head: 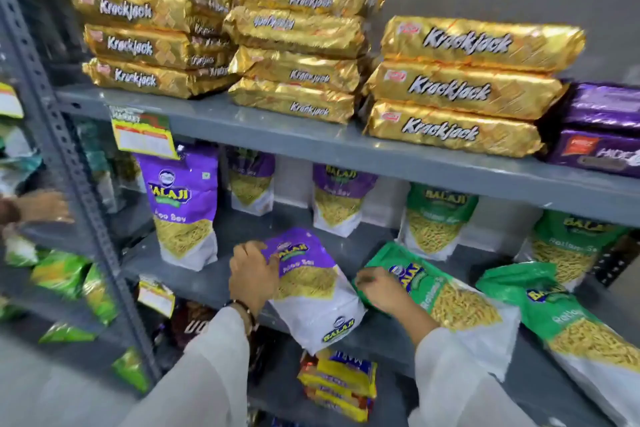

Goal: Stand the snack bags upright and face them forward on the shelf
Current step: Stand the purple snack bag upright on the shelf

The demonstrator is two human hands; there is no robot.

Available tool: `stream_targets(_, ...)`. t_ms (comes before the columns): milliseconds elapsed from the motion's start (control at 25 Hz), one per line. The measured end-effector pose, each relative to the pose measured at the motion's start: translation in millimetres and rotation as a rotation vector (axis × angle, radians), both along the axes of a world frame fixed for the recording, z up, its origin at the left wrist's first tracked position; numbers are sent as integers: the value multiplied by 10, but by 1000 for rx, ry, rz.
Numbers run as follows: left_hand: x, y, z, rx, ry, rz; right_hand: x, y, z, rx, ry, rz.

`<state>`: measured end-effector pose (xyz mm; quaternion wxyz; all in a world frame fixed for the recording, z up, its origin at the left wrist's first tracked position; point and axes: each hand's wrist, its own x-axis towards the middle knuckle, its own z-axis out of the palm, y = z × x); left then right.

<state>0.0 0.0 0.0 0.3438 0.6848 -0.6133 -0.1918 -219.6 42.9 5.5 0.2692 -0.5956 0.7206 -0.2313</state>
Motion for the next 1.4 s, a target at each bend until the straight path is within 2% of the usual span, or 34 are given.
stream_targets(80, 79, -132, -145, 234, 229, 89, -36, -126, -118, 144, -31, -55)
stream_targets(160, 129, -180, -272, 450, 563, 122, -39, -172, -144, 238, -164, -189)
stream_targets(240, 125, -160, -360, 572, 849, 103, -7, -195, -174, 298, -296, -240)
stream_targets(320, 125, -175, -459, 626, 1029, 126, -10, -221, -197, 394, -426, -256)
stream_targets(440, 166, -220, -651, 601, 1151, 161, -31, -252, -260, 432, -560, -305)
stream_targets(560, 123, -280, -608, 539, 1176, 81, -39, -274, -328, 364, -596, -359)
stream_targets(760, 110, -409, -124, 336, 1111, -118, -36, -197, -317, 162, -810, -457)
stream_targets(880, 85, -446, 51, 251, 1072, -187, 35, -155, -258, 67, -854, -467)
stream_targets(1080, 54, -519, 114, 166, 1028, -210, 80, -188, -315, -103, -918, -484)
stream_targets(1200, 81, -677, 154, 30, 991, -203, 217, -294, -430, -242, -931, -489)
stream_targets(1400, 64, -761, -3, -54, 912, -190, 346, -476, -639, -286, -924, -547)
